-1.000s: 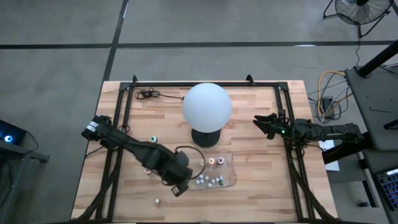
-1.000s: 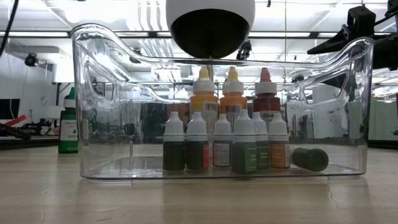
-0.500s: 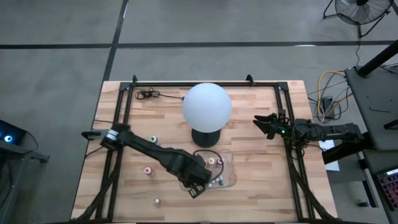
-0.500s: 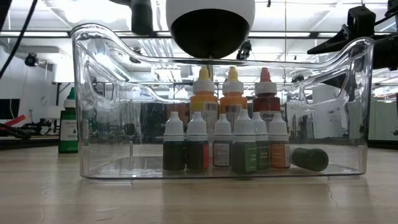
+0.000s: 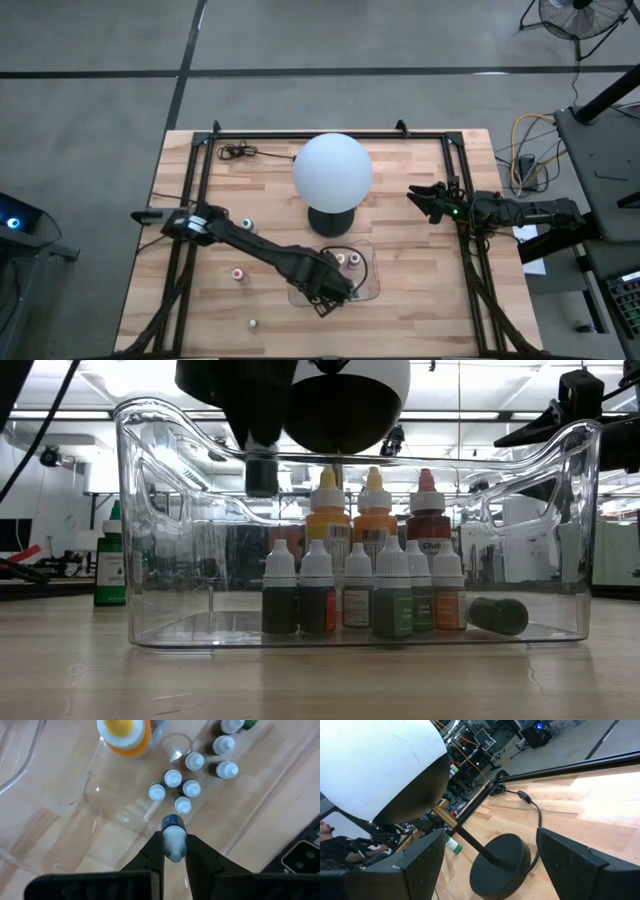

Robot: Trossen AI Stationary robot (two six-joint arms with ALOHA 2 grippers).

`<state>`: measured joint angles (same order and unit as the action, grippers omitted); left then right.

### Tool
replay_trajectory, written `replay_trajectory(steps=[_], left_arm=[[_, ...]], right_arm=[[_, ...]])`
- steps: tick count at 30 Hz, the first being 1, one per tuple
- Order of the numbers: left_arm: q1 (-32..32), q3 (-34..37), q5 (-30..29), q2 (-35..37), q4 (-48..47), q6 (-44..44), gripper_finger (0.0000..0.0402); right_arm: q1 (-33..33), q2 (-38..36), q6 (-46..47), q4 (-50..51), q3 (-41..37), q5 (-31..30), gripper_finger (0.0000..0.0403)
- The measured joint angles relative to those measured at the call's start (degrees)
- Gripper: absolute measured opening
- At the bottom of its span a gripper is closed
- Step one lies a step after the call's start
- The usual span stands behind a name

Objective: Pick & Place food coloring
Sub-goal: Put the left small blue food coloring bottle into the transparent bin

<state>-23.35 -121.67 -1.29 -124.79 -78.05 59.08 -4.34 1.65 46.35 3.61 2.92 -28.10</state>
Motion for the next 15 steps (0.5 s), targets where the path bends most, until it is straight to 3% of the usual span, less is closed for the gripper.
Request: replay_trajectory(steps=[15], left_arm=[[0.0,0.2,-1.5,-3.99,0.05,0.91,0.0028]], right_arm=[[0.02,-0.02,0.0,-0.02,0.02,0.0,0.0302]])
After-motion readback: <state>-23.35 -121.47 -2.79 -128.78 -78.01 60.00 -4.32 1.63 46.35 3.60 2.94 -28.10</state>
